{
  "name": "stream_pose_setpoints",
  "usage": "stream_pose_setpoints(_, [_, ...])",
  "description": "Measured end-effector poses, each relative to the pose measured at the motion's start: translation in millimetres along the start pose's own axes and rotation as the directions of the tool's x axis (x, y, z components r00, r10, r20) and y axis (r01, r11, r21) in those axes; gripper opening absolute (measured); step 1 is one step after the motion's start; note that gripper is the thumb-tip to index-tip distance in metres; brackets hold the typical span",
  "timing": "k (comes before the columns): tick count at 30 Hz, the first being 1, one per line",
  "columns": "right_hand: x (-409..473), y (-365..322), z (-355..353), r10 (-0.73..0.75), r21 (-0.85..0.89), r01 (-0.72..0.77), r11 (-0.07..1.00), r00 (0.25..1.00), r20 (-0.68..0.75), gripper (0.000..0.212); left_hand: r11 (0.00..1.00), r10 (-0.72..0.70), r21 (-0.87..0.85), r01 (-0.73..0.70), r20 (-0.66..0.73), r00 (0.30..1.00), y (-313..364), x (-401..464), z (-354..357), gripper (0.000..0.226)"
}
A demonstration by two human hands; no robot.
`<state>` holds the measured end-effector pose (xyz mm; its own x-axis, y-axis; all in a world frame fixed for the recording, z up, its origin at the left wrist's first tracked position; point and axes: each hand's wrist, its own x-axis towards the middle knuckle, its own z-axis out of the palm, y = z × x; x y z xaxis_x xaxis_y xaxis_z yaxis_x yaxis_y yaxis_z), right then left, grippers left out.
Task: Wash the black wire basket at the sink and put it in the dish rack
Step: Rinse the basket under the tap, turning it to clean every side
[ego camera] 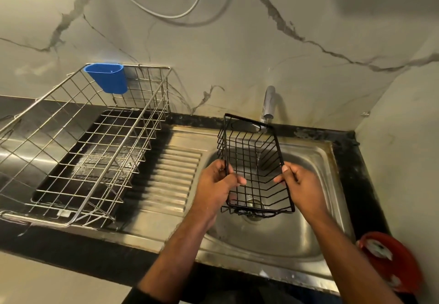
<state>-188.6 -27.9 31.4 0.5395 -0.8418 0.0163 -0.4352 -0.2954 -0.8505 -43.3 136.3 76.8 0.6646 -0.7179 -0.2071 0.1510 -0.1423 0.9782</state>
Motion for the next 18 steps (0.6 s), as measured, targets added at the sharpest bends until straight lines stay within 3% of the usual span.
stream_pose_setpoints(6, [10,12,13,0.096,0.008,-0.096,0.995,0.995,0.032,0.041,0.99,0.093,0.1,-0.101,0.083,0.992,-12,0,1,0.019])
stream_pose_setpoints(13, [26,12,29,0.15,-0.044,-0.147,0.988,0.984,0.094,0.032,0.967,0.07,0.235,-0.096,0.118,0.991,-20,-1,-7,0.038])
stream_pose_setpoints(18, [38,4,36,0.134,-0.05,-0.13,0.99,0.988,0.082,0.028,0.929,0.058,0.362,-0.08,0.07,0.996,-24,1,-13,0.027])
